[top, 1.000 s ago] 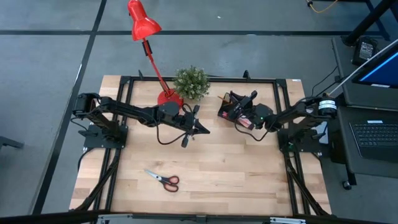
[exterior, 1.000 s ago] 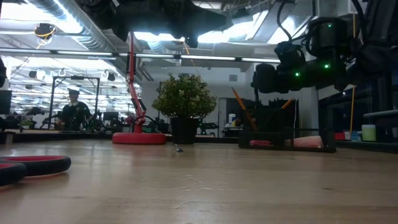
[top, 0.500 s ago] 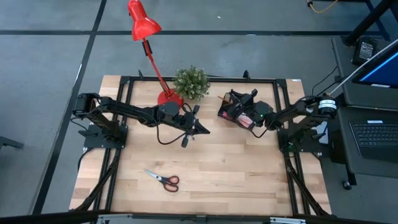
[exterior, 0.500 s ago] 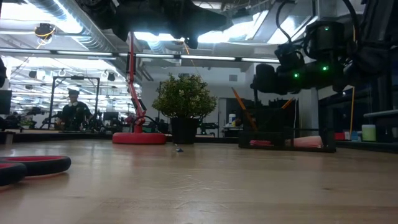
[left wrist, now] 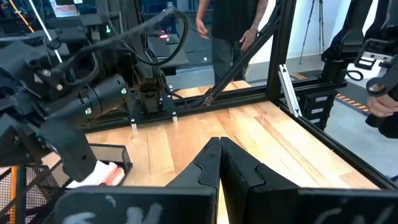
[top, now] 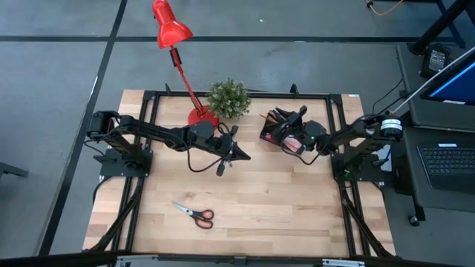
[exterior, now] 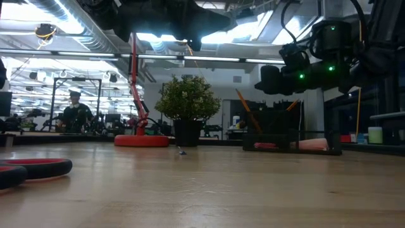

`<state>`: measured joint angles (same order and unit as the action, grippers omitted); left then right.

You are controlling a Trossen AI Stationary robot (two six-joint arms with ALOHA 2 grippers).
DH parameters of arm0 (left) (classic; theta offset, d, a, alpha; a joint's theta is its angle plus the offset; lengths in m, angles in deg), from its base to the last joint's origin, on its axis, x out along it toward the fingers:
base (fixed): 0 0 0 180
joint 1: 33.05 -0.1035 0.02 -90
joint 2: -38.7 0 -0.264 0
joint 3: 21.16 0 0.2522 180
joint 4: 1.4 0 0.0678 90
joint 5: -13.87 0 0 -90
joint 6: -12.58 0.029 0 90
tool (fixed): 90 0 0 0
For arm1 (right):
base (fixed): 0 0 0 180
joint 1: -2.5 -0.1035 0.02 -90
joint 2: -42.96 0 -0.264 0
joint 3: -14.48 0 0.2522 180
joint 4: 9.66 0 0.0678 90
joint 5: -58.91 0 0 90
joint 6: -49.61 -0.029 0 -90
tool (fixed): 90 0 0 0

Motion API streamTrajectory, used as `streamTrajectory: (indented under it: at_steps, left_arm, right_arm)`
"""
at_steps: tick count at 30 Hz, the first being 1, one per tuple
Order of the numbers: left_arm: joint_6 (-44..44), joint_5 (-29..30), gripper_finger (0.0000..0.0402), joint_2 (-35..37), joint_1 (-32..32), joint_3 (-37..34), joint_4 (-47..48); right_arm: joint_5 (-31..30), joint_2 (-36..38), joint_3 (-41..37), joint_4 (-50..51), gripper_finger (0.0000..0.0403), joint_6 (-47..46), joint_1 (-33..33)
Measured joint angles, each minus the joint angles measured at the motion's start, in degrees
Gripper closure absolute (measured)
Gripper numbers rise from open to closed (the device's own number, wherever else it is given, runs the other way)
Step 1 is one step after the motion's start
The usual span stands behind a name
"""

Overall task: Pick and place office supplies into organizer
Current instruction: Put the black scissors into the black desk organizer

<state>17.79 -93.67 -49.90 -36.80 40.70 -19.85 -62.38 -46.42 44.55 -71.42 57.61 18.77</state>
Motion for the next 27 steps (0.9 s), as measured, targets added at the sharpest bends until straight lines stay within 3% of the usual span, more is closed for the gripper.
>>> streamTrajectory:
  at_steps: [10,17,27]
  left_arm:
    - [0.02,0.0,0.04,0.0,0.0,0.0,0.88]
    - [0.02,4.25,0.0399,0.0,0.48,0.0,0.96]
    - [1.07,6.47,0.04,0.0,5.1,0.0,0.7]
  right_arm:
    - [-0.05,7.51,0.02,0.77,0.0338,3.48,-4.48]
    - [0.05,13.11,0.02,1.97,0.0342,7.65,-14.66]
    - [3.58,16.2,0.04,10.32,0.0397,7.86,-29.87]
